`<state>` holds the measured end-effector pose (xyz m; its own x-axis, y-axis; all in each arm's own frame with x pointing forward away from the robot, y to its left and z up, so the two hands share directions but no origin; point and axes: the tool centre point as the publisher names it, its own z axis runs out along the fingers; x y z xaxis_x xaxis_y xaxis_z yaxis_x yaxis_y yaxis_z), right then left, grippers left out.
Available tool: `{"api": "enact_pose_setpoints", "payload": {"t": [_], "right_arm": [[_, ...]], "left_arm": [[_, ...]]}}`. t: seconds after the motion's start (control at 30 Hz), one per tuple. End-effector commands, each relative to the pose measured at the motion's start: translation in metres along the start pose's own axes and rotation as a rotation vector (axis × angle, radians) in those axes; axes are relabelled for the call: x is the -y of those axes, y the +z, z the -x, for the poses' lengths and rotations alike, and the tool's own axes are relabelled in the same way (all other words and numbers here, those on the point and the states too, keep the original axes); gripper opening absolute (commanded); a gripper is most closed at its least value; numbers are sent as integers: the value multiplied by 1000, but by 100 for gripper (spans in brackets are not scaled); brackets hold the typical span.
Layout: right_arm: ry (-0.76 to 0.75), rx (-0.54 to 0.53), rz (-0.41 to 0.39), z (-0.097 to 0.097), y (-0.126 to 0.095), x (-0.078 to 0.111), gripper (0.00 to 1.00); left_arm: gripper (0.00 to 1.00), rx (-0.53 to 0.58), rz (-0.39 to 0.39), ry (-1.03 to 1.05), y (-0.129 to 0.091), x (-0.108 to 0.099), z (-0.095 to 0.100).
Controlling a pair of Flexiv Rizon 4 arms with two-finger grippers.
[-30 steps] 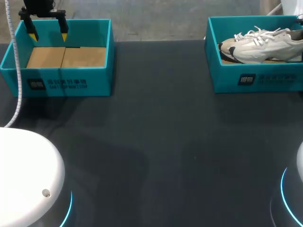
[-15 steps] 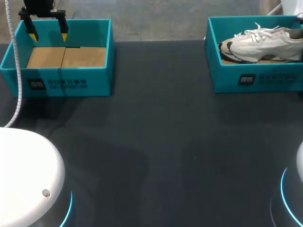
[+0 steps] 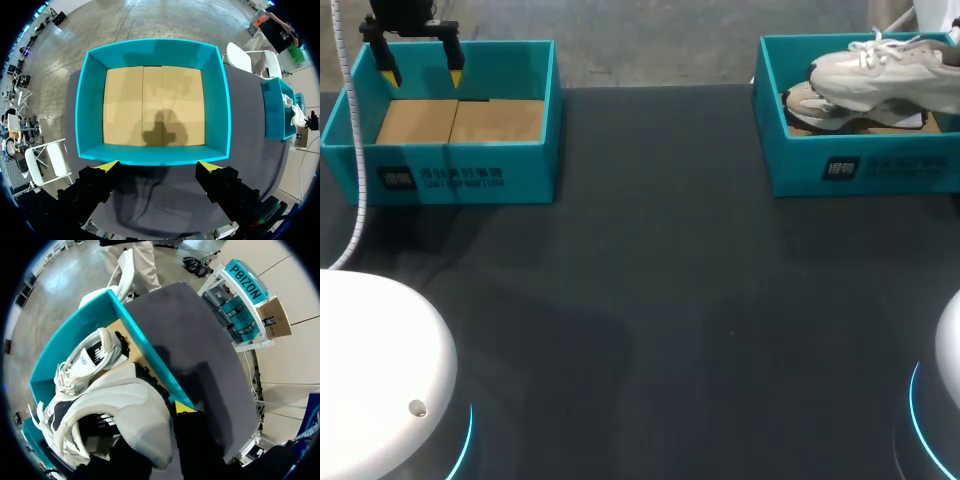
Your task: Take the shoe out of the shoebox, open the shoe tongue, remove and reinsert the insole, then place the shoe into the shoebox
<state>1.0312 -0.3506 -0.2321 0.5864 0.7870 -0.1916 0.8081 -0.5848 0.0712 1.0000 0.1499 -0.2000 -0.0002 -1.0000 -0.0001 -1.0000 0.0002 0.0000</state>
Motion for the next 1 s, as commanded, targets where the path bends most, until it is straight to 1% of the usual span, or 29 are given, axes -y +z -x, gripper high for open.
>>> {"api": "enact_pose_setpoints", "payload": {"t": [0.03,0.1,0.2,0.27,0.37,0.47,0.6,0.67,0.8,1.0], "right_arm": [[7,6,22,10,-31,17,0],[11,8,21,13,-40,25,0],[16,17,21,15,-52,42,0],[17,20,16,16,-57,51,0],[33,6,11,21,-70,76,0],[32,-9,18,23,-78,97,0],[12,0,32,20,-87,134,0],[6,3,36,17,-88,151,0],[-5,2,30,12,-82,187,0],[19,-19,-3,8,-62,234,0]], "left_arm": [[100,0,0,0,0,0,0],[100,0,0,0,0,0,0],[100,0,0,0,0,0,0],[100,0,0,0,0,0,0],[100,0,0,0,0,0,0],[100,0,0,0,0,0,0],[100,0,0,0,0,0,0],[100,0,0,0,0,0,0],[100,0,0,0,0,0,0],[100,0,0,0,0,0,0]]}}
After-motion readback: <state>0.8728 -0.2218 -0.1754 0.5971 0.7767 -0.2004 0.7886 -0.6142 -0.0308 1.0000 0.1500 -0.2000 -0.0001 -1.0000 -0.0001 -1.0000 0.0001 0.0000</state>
